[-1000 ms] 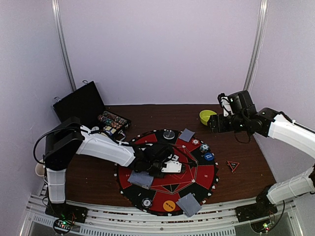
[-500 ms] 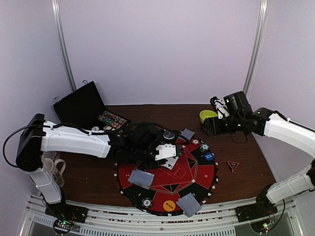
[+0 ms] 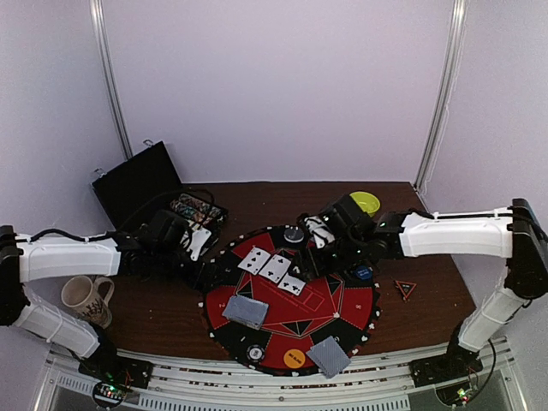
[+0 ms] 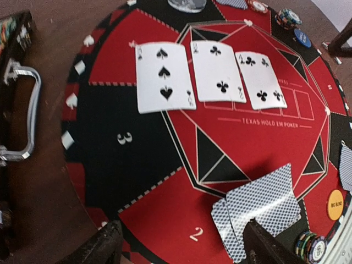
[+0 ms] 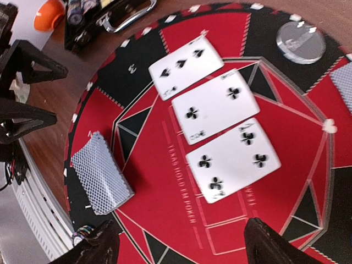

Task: Distribute texas hold em gaming equipment
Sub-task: Pick up the poker card from the face-down deck piles.

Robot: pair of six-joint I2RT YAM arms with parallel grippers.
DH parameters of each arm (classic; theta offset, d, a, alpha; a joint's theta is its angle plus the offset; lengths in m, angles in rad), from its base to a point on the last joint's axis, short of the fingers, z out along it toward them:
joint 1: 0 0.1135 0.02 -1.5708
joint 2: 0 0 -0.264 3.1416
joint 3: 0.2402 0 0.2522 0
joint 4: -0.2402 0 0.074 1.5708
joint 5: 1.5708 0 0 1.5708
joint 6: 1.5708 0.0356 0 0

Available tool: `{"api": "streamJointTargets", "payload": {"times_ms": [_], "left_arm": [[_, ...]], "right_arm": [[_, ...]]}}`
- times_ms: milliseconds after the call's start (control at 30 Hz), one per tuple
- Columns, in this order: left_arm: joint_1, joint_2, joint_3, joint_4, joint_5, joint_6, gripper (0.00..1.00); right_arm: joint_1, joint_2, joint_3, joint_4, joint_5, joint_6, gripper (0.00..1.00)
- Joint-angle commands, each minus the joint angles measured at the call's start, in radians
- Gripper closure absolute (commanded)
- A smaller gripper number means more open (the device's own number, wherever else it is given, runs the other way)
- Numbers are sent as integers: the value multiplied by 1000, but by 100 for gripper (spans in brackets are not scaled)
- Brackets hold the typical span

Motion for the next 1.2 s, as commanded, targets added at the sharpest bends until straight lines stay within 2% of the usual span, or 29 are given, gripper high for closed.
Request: {"api": "streamJointTargets", "payload": {"times_ms": [0, 333, 500, 567, 700, 867, 1067, 1167], "left_arm": [[32, 1, -85, 114, 160, -156, 23], [37, 74, -149, 227, 235, -205, 31], [37, 70, -182, 240, 215, -229, 33], [37, 73, -194, 251, 207, -236, 34], [36, 94, -203, 277, 223, -250, 34], [27, 115, -206, 297, 240, -262, 35], [-7, 164, -185, 312, 268, -263, 35], [-13, 181, -181, 322, 270, -267, 35]], "right_arm": [[101, 127, 86, 41, -1, 64, 19], [214, 352, 208, 64, 52, 90, 23], [230, 403, 218, 73, 96, 103, 31], [237, 415, 221, 67, 114, 92, 36], [250, 428, 220, 44, 146, 72, 38], [258, 414, 199, 17, 177, 57, 48], [270, 378, 177, 4, 175, 54, 53], [275, 368, 175, 1, 181, 53, 61]]}}
